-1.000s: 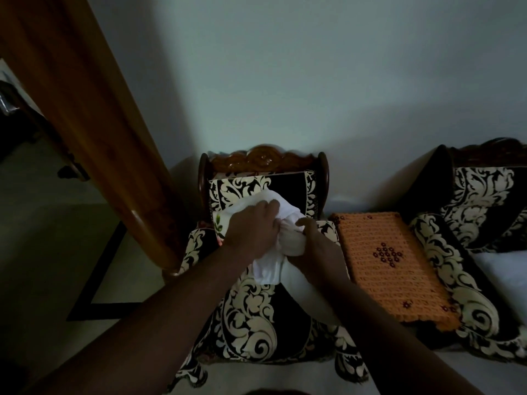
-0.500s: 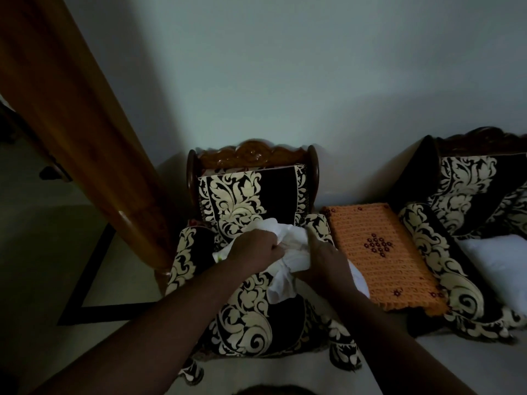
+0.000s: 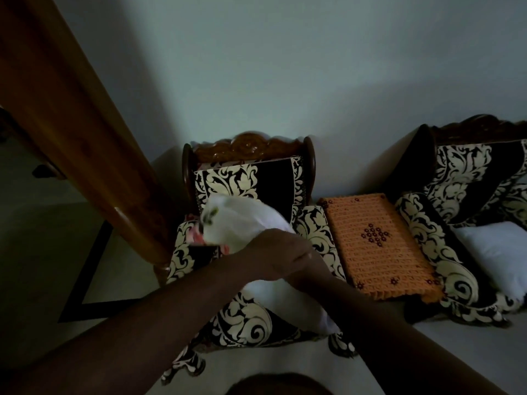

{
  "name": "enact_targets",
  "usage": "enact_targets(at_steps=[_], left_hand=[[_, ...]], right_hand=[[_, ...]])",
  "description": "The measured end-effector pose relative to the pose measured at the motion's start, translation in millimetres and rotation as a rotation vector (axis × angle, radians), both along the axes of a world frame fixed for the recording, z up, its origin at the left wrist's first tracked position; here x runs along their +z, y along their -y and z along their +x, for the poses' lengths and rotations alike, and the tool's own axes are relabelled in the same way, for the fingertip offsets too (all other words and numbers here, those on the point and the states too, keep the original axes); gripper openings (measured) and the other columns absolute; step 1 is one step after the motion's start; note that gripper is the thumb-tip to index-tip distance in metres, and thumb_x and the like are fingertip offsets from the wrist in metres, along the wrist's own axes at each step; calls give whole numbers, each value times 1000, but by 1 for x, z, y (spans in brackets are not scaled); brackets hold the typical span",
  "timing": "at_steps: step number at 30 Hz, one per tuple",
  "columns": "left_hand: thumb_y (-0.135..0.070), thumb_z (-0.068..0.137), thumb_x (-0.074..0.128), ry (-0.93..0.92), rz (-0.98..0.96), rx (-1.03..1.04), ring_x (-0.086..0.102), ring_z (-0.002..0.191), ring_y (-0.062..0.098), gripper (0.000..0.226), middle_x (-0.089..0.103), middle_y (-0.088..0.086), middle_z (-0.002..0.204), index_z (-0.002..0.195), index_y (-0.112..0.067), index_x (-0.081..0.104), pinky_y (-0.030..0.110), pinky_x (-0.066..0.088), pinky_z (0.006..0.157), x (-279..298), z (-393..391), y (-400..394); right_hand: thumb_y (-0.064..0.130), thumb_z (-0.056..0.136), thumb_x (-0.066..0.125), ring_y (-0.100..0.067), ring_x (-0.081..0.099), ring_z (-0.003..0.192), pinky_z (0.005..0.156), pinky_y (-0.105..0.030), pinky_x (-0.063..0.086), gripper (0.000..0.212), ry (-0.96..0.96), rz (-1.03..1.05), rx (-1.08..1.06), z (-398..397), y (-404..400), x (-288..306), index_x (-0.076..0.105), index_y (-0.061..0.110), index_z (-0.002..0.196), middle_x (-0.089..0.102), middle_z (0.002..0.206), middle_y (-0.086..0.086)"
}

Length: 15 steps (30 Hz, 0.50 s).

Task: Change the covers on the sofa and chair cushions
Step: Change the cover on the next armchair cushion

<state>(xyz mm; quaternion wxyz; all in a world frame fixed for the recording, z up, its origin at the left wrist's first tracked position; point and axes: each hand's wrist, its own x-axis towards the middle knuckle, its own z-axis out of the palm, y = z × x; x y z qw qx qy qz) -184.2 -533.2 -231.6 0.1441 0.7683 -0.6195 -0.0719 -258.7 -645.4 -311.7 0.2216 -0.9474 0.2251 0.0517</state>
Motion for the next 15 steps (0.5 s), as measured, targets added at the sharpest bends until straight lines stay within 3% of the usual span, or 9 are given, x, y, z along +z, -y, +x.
enact_targets(at_steps=[2, 4, 6, 8, 9, 12, 15], left_hand=[[-35, 102, 44, 166, -18, 34, 60, 75, 23, 26, 66, 3, 85, 94, -18, 61, 37, 43, 67, 3, 5, 5], [-36, 100, 42, 451, -63, 95, 59, 79, 25, 25, 65, 3, 86, 93, -19, 60, 39, 41, 72, 11, 14, 8], [-48, 98, 44, 561, -144, 208, 55, 88, 25, 31, 62, 2, 94, 98, -20, 59, 42, 39, 78, 13, 22, 0], [-63, 93, 45, 528, -219, 324, 53, 94, 25, 45, 58, 1, 101, 104, -21, 58, 43, 41, 81, 6, 27, -14], [-63, 94, 46, 515, -236, 360, 54, 94, 26, 45, 58, 1, 102, 106, -21, 58, 44, 42, 80, 1, 29, -22], [-40, 102, 50, 447, -271, 387, 62, 79, 29, 23, 61, 3, 95, 108, -19, 57, 41, 47, 67, -13, 38, -34], [-30, 101, 52, 54, -312, 404, 64, 77, 31, 13, 67, 4, 92, 105, -19, 57, 38, 48, 60, -9, 26, -32]], right_hand=[[1, 62, 93, -5, 63, 65, 64, -17, 49, 31, 166, 140, -118, 9, -2, 2, 69, -1, 82, 66, 71, 0], [10, 83, 72, -17, 65, 66, 63, -37, 54, 15, 344, 238, -106, 11, -8, 10, 64, 4, 71, 67, 68, -9], [18, 86, 54, -4, 59, 63, 59, -30, 49, 18, 543, 347, -131, 8, -12, 28, 61, 17, 69, 65, 66, 3], [12, 90, 59, 3, 64, 75, 68, -15, 46, 23, 684, 444, -109, 3, -10, 40, 68, 29, 76, 70, 76, 12], [12, 92, 65, 2, 67, 80, 72, -15, 47, 23, 725, 485, -80, 2, -9, 44, 72, 30, 80, 73, 80, 12], [25, 90, 76, -6, 72, 79, 69, -24, 54, 5, 690, 634, -208, 4, -7, 48, 77, 22, 87, 77, 83, 6], [33, 86, 67, -18, 69, 72, 66, -37, 54, 21, 649, 605, -304, 12, -1, 49, 71, 17, 73, 73, 74, -2]])
